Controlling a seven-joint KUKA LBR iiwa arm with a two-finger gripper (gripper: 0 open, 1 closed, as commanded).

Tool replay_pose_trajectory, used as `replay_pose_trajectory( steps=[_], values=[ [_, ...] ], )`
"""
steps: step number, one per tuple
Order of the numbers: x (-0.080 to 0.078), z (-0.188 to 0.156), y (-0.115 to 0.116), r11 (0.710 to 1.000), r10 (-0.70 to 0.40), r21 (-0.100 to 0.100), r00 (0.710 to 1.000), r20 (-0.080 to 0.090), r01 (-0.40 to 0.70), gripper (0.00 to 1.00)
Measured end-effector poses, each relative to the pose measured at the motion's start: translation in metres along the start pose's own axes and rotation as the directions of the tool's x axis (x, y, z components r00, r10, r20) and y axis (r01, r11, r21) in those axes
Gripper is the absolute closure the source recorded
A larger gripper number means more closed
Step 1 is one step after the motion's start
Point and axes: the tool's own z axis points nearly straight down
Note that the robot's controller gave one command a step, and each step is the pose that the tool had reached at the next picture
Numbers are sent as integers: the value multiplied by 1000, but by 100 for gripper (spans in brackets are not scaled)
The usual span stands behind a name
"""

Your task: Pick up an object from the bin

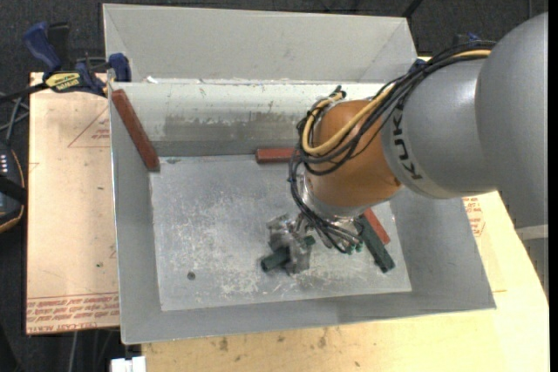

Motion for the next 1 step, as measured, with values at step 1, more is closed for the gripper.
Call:
replay_pose_trajectory(
  steps=[1],
  values=[
    [-10,-148,0,1000,-5,1,1000,2,5,100]
  ],
)
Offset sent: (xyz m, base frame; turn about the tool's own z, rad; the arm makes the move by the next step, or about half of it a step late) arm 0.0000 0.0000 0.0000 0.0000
